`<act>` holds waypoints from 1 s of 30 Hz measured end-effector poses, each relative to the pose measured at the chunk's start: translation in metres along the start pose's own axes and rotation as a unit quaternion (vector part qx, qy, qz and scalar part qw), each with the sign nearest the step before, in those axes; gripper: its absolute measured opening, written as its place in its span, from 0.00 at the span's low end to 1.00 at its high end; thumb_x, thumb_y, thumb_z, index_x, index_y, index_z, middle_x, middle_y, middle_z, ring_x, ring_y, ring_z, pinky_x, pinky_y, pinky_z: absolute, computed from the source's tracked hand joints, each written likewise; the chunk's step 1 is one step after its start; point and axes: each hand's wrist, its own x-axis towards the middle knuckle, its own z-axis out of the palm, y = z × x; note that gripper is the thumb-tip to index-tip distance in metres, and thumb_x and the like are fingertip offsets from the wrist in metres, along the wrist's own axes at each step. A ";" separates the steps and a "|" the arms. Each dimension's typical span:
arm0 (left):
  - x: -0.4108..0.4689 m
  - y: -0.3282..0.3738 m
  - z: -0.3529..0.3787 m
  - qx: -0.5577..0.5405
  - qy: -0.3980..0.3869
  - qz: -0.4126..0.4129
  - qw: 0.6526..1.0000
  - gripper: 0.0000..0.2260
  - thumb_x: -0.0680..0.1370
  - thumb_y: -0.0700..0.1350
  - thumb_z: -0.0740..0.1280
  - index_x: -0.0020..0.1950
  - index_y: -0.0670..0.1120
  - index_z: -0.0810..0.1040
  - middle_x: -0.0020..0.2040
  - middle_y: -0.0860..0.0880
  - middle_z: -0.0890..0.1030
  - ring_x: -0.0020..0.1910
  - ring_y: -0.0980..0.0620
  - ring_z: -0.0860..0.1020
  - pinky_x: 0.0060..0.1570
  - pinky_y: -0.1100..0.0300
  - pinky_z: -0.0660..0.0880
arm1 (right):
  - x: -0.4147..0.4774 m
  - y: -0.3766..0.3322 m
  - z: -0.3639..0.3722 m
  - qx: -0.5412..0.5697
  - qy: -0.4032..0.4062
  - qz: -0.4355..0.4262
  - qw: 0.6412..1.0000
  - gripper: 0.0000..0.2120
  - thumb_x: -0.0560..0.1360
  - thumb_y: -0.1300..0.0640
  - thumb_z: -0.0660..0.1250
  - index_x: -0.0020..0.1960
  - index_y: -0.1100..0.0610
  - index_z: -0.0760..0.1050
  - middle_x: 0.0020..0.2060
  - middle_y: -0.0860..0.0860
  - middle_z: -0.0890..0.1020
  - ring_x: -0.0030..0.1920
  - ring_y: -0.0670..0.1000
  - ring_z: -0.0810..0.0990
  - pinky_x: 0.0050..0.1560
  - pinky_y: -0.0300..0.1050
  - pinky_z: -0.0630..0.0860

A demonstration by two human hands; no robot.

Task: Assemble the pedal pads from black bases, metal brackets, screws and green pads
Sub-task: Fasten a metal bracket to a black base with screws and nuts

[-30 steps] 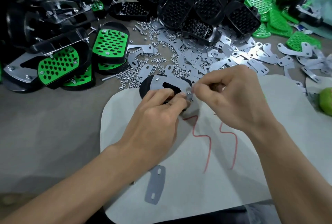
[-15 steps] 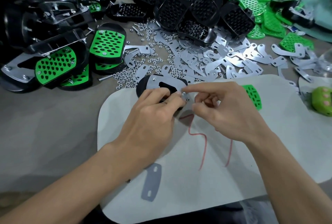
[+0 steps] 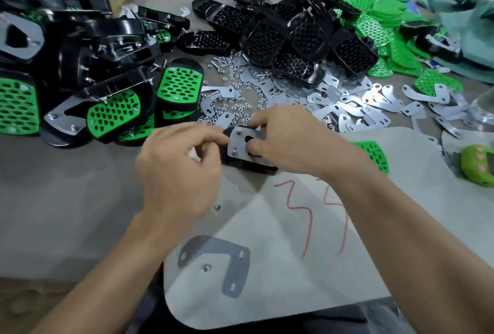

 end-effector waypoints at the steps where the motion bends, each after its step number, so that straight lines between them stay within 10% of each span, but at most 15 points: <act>1: 0.006 -0.005 -0.006 -0.014 -0.006 -0.053 0.998 0.12 0.72 0.41 0.64 0.41 0.55 0.86 0.43 0.59 0.86 0.46 0.57 0.83 0.53 0.51 0.79 | 0.000 -0.002 -0.001 -0.015 -0.018 -0.004 1.000 0.18 0.73 0.44 0.69 0.60 0.50 0.78 0.49 0.50 0.83 0.50 0.56 0.79 0.51 0.50 0.78; 7: 0.018 -0.024 -0.020 -0.040 -0.060 -0.140 0.987 0.16 0.71 0.44 0.63 0.41 0.64 0.84 0.35 0.63 0.83 0.27 0.64 0.75 0.29 0.69 0.69 | -0.015 -0.011 0.021 -0.049 -0.020 -0.070 0.996 0.41 0.66 0.45 0.78 0.74 0.52 0.65 0.63 0.53 0.78 0.62 0.58 0.76 0.61 0.54 0.75; 11: 0.024 -0.021 -0.017 -0.129 -0.104 -0.186 0.968 0.19 0.72 0.37 0.65 0.49 0.61 0.85 0.46 0.66 0.85 0.49 0.68 0.82 0.49 0.69 0.78 | -0.019 -0.006 0.023 0.128 0.039 -0.038 0.990 0.40 0.63 0.56 0.77 0.73 0.44 0.69 0.55 0.48 0.84 0.52 0.52 0.81 0.53 0.52 0.80; 13: 0.030 -0.019 -0.014 -0.231 -0.144 -0.241 0.932 0.22 0.72 0.37 0.68 0.61 0.57 0.83 0.55 0.62 0.85 0.56 0.64 0.81 0.56 0.62 0.78 | -0.021 0.002 0.016 0.430 0.013 0.009 0.902 0.32 0.64 0.60 0.77 0.67 0.46 0.75 0.51 0.48 0.86 0.45 0.52 0.82 0.48 0.56 0.82; 16: 0.035 -0.005 -0.007 -0.425 -0.242 -0.297 0.820 0.27 0.72 0.41 0.68 0.72 0.49 0.75 0.64 0.52 0.82 0.63 0.55 0.80 0.64 0.53 0.77 | -0.025 0.012 0.009 0.769 -0.085 0.043 0.632 0.27 0.70 0.57 0.67 0.68 0.64 0.74 0.57 0.61 0.82 0.50 0.59 0.82 0.53 0.54 0.81; 18: 0.034 0.010 -0.002 -0.490 -0.275 -0.273 0.781 0.24 0.75 0.41 0.67 0.72 0.45 0.75 0.63 0.47 0.83 0.60 0.51 0.81 0.59 0.55 0.79 | -0.031 0.015 0.010 0.806 -0.132 0.041 0.576 0.29 0.73 0.54 0.61 0.70 0.69 0.71 0.58 0.64 0.80 0.50 0.61 0.81 0.51 0.52 0.81; 25: 0.028 0.029 0.015 -0.477 -0.242 -0.264 0.803 0.13 0.73 0.37 0.70 0.57 0.43 0.84 0.50 0.43 0.85 0.49 0.48 0.81 0.54 0.50 0.77 | -0.046 0.024 0.022 0.820 -0.089 0.049 0.563 0.25 0.75 0.56 0.62 0.68 0.68 0.74 0.59 0.65 0.81 0.55 0.65 0.81 0.56 0.59 0.81; 30: 0.022 0.033 0.020 -0.461 -0.214 -0.253 0.823 0.14 0.73 0.34 0.70 0.57 0.43 0.85 0.53 0.43 0.87 0.52 0.49 0.83 0.61 0.48 0.78 | -0.048 0.025 0.029 0.666 0.129 0.030 0.734 0.13 0.73 0.59 0.70 0.56 0.56 0.84 0.52 0.59 0.86 0.55 0.61 0.83 0.64 0.67 0.75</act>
